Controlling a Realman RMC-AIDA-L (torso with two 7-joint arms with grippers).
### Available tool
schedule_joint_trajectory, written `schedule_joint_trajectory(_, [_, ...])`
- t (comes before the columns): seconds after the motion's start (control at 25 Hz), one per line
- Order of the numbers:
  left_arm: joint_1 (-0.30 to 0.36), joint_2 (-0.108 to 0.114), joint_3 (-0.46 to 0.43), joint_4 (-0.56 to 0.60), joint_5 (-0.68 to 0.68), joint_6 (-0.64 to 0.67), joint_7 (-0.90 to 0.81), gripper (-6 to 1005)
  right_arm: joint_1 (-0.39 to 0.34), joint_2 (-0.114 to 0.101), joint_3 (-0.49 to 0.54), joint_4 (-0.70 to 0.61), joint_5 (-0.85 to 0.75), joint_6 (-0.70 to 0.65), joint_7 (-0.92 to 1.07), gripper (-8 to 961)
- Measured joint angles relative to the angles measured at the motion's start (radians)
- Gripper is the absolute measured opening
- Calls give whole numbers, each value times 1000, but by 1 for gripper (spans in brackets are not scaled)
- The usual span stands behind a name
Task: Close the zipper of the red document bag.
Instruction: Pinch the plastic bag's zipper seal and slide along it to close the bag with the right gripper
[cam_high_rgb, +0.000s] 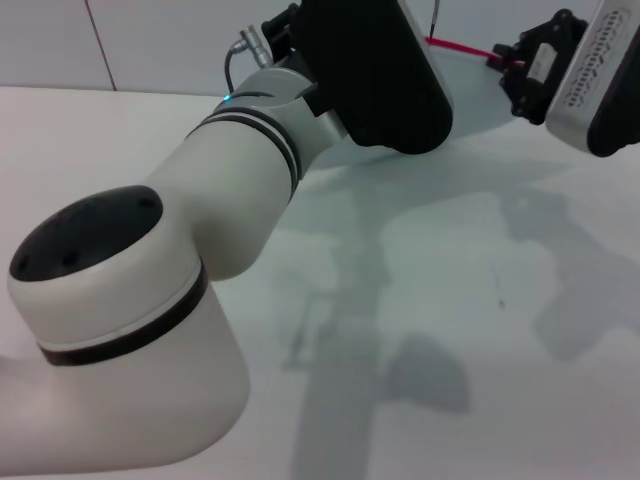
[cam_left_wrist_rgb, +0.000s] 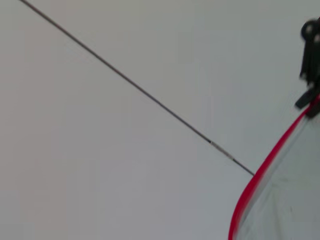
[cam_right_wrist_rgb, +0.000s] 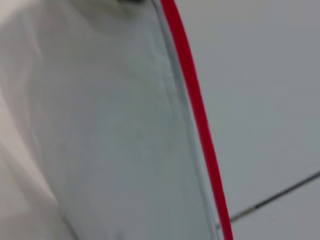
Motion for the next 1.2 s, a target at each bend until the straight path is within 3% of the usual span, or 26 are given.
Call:
schedule_joint_trajectory(0.44, [33,1,-5,-33,1,13,0,85,20,-1,101,108,-5,-59,-4,65])
schedule_joint_trajectory(1.2, [71,-2,-15,-37,45,19,-1,95,17,4,111,115,-35,-81,2,76])
